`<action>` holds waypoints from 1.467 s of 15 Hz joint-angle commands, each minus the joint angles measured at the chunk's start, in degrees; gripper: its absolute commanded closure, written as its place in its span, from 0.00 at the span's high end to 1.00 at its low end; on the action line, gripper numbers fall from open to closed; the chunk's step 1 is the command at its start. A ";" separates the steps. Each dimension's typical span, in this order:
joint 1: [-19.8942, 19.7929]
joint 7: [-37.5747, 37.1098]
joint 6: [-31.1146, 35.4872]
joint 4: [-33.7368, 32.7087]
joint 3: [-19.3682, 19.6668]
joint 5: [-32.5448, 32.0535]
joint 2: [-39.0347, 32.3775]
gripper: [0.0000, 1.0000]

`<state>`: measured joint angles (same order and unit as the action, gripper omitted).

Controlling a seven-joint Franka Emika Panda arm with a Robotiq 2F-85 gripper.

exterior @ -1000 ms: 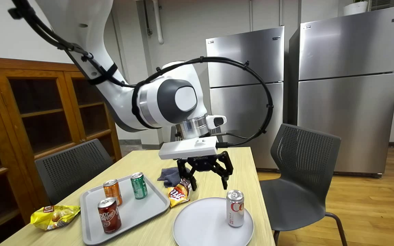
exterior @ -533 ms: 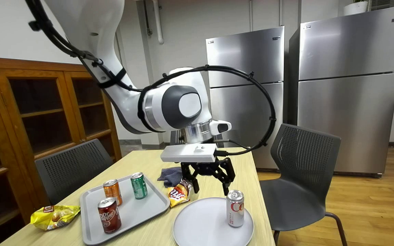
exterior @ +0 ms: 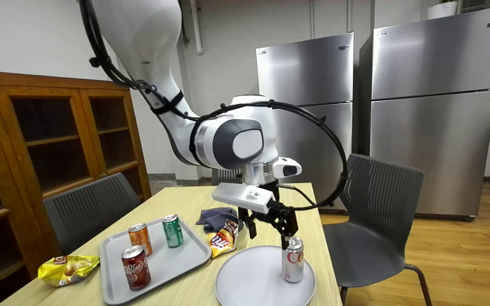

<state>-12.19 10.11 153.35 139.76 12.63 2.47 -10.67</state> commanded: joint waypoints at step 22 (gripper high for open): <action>-4.29 -2.19 -1.87 -14.72 -1.95 5.32 -15.13 0.74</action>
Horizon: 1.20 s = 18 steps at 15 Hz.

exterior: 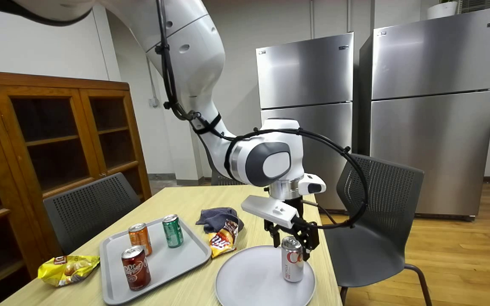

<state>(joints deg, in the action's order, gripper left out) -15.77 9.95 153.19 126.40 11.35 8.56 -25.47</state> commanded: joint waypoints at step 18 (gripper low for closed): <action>4.81 -0.58 -0.48 11.84 -1.38 -10.48 15.07 0.38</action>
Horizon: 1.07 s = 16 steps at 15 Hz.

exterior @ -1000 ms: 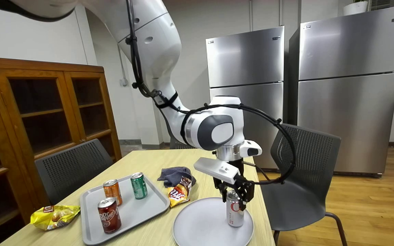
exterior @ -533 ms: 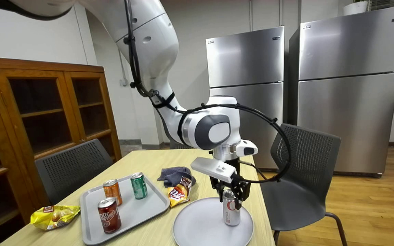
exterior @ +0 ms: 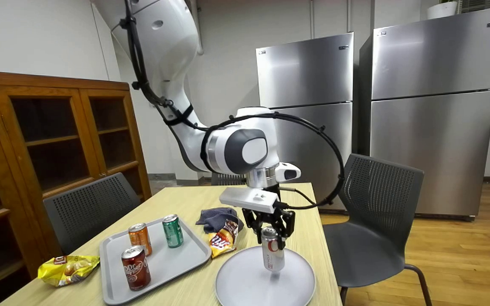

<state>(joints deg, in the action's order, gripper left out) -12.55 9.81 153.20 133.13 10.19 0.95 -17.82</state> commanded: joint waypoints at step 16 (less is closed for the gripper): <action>10.54 0.22 -0.92 12.35 -8.46 -2.22 16.11 0.38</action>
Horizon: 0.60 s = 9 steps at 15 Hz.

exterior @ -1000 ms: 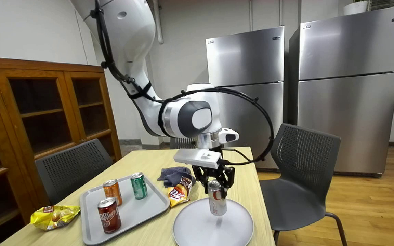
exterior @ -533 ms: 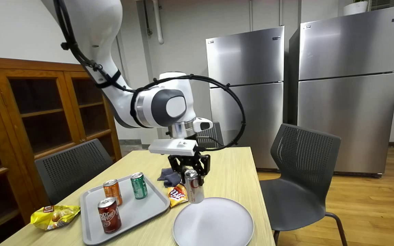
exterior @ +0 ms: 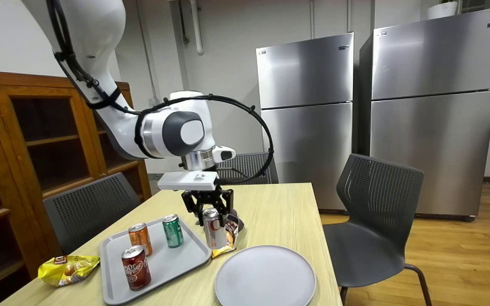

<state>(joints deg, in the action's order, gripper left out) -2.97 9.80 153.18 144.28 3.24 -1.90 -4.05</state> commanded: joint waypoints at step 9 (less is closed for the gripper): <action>5.14 -0.88 0.66 -0.53 -6.10 0.84 -2.16 0.38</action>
<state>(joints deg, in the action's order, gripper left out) 1.20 9.77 153.27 144.66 -1.69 -1.21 -5.03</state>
